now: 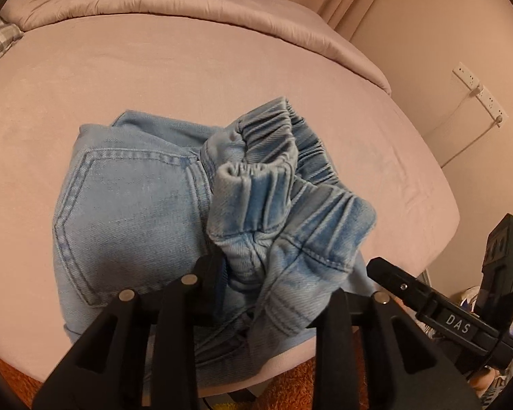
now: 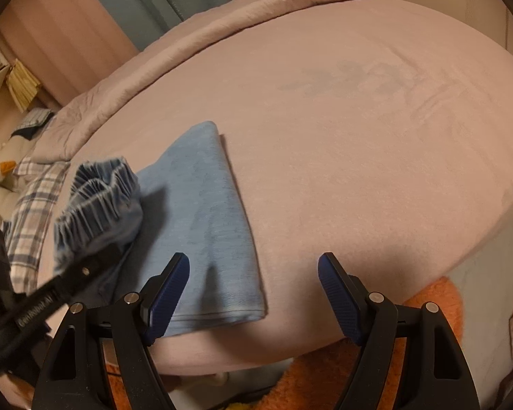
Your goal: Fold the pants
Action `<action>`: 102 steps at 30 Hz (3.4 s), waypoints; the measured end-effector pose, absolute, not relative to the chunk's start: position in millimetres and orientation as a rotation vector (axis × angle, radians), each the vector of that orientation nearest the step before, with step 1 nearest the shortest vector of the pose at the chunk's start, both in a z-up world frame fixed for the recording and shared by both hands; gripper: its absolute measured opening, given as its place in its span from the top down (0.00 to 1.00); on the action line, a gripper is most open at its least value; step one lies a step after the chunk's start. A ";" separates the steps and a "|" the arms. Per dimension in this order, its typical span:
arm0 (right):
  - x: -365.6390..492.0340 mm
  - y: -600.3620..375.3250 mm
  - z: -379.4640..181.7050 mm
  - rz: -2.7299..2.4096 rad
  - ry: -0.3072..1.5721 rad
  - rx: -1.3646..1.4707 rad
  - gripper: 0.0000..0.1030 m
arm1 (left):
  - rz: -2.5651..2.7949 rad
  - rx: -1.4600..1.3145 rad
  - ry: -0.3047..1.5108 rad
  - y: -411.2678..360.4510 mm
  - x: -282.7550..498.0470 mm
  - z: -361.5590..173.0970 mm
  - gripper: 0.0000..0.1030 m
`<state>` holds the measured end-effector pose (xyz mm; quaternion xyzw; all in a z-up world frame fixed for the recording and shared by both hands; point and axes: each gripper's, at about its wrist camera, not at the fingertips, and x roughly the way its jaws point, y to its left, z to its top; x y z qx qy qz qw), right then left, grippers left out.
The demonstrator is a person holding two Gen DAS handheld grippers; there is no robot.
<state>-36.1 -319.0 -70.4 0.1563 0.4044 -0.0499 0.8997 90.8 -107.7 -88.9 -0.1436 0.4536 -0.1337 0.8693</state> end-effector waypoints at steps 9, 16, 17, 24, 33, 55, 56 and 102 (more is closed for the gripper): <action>-39.8 -317.2 -56.8 -0.094 0.795 0.328 0.25 | -0.390 -0.408 1.006 -102.7 71.1 -69.8 0.24; -28.7 -307.8 -39.1 -0.035 0.753 0.331 0.17 | -0.311 -0.430 0.923 -76.4 51.1 -45.4 0.04; -26.5 -304.9 -36.9 -0.016 0.748 0.331 0.13 | -0.290 -0.426 0.917 -72.7 49.5 -45.0 0.04; 0.2 -271.2 -39.7 0.133 0.792 0.308 0.08 | -0.155 -0.418 0.917 -49.4 45.5 -51.3 0.04; 35.7 -244.1 -84.1 0.230 0.958 0.311 0.13 | -0.097 -0.431 0.917 -21.9 28.7 -57.2 0.04; 14.2 -285.6 -74.4 0.097 0.844 0.211 0.66 | -0.142 -0.506 1.061 -7.9 62.0 -105.3 0.11; 14.2 -287.6 -74.5 0.099 0.850 0.224 0.66 | -0.146 -0.523 1.062 -6.3 60.8 -106.4 0.11; 17.1 -316.2 -87.3 0.212 0.850 0.429 0.54 | -0.399 -0.510 1.054 -54.6 71.9 -106.7 0.70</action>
